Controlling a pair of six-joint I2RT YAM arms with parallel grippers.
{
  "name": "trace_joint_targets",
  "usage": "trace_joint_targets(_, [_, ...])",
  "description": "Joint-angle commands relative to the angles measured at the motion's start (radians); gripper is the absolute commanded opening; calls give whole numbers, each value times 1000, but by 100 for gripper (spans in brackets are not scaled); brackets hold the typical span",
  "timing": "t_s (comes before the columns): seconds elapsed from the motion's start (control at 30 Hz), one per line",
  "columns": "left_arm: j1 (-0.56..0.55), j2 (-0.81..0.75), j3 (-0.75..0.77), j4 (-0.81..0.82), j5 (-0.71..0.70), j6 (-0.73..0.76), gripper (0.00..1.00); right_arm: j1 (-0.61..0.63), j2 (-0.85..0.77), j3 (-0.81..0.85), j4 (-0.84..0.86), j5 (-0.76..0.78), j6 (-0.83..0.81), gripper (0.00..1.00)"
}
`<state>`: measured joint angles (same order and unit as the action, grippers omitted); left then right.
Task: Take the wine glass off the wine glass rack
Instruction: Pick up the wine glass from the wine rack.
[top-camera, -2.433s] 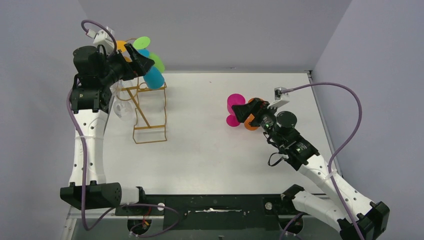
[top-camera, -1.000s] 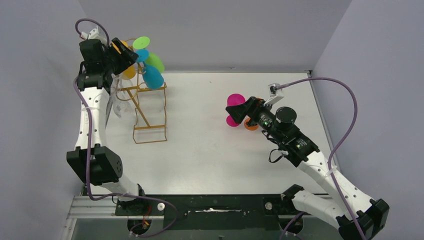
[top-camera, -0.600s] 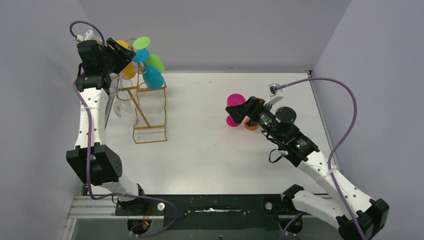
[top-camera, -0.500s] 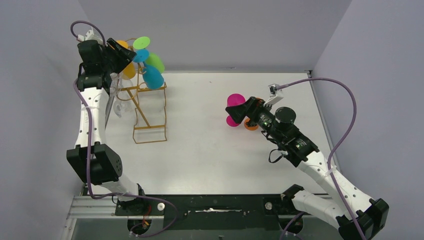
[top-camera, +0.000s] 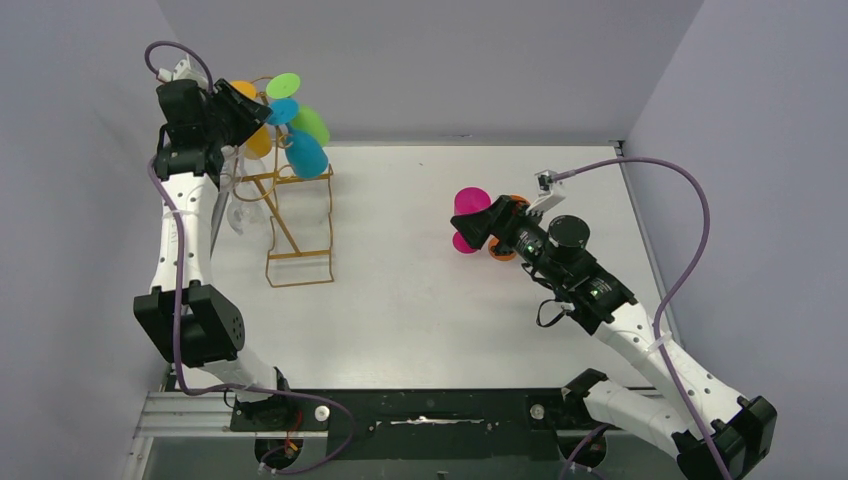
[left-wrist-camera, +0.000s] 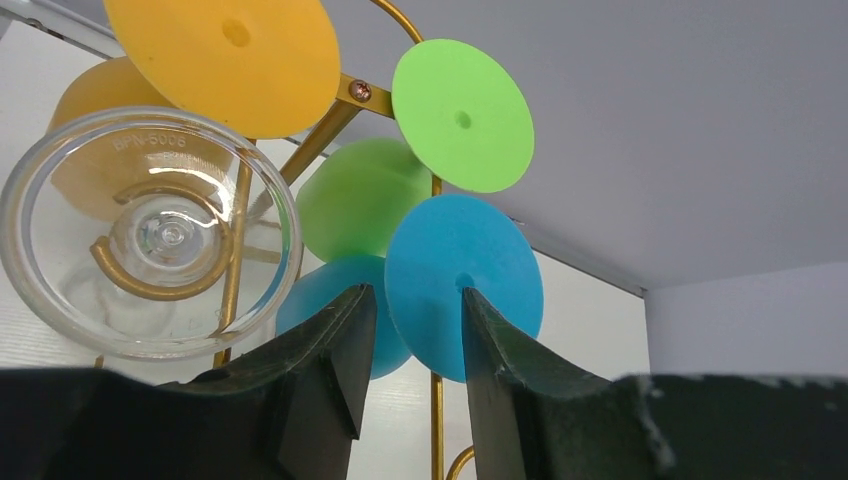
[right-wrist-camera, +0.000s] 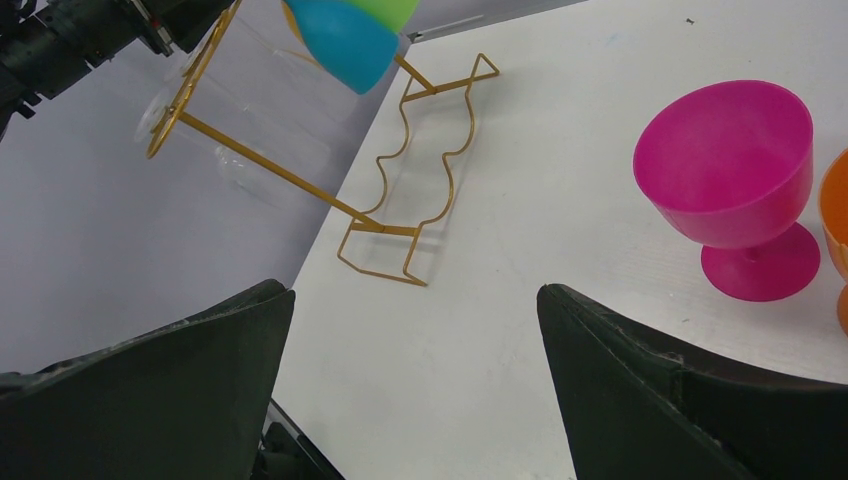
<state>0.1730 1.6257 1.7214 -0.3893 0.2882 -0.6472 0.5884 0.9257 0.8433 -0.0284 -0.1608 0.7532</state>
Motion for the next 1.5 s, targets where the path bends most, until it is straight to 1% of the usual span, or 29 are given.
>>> trace_joint_targets(0.0, [-2,25,62,-21,16,17,34,-6,-3,0,44,12,14,98])
trace_joint_targets(0.2, [-6,23,66,-19,29,19,33,-6,-1,0,41,12,14,98])
trace_joint_targets(0.33, [-6,29,76,-22,51,23,30,-5,2,1,39,12,15,98])
trace_joint_targets(0.57, [-6,24,55,7,71,-10,27,-5,10,6,38,12,20,98])
trace_joint_targets(0.77, [-6,3,18,44,57,-56,21,-5,9,8,32,12,21,98])
trace_joint_targets(0.87, [-6,-8,4,58,52,-73,17,-5,9,8,31,13,24,98])
trace_joint_targets(1.0, [-6,-21,-12,70,43,-94,13,-5,9,8,31,14,28,98])
trace_joint_targets(1.13, [-6,-45,-43,103,45,-127,7,-5,7,7,27,15,28,98])
trace_joint_targets(1.3, [-6,-62,-64,127,47,-161,3,-6,7,7,28,16,31,98])
trace_joint_targets(1.47, [-4,-71,-74,162,79,-212,0,-5,9,5,27,18,33,98])
